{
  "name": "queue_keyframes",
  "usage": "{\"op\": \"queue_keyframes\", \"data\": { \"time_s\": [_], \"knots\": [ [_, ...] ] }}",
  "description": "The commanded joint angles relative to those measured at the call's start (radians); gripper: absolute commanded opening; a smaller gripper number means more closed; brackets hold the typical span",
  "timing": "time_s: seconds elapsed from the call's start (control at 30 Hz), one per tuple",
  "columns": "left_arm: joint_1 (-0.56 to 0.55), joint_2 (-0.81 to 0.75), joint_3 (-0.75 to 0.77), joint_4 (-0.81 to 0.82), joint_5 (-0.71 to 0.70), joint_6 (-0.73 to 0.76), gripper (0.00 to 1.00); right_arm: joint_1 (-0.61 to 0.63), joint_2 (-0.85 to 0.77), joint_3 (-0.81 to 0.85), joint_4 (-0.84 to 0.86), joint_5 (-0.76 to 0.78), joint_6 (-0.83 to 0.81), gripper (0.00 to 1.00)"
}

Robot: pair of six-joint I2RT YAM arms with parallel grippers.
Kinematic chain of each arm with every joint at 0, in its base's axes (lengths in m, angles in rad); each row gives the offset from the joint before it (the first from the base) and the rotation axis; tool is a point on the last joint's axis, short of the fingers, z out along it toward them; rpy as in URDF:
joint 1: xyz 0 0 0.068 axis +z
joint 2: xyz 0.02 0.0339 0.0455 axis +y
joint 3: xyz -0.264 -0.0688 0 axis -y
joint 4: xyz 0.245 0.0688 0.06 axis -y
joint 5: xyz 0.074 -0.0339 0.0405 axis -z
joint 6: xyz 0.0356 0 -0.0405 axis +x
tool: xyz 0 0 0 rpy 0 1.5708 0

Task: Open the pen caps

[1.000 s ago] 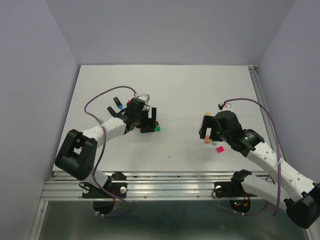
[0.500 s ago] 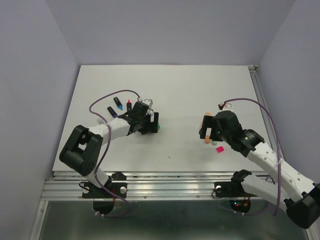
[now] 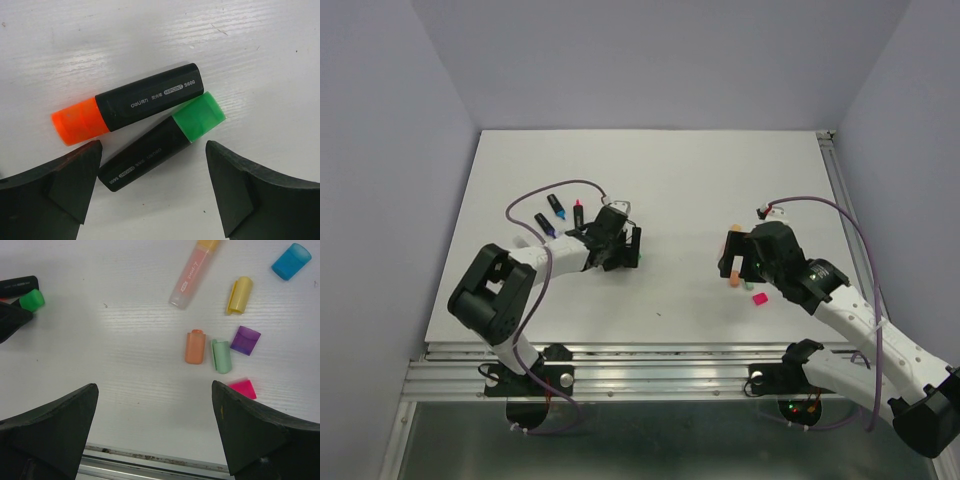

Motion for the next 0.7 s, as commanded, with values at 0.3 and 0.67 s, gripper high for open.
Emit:
{"op": "queue_keyframes", "data": {
  "time_s": [0.3, 0.67],
  "knots": [
    [-0.133, 0.077, 0.016, -0.142, -0.133, -0.100, 0.75, -0.007, -0.018, -0.016, 0.030, 0.013, -0.005, 1.00],
    [-0.219, 0.176, 0.063, -0.182, -0.186, -0.121, 0.28, -0.007, -0.020, -0.016, 0.033, 0.017, -0.007, 1.00]
  ]
}}
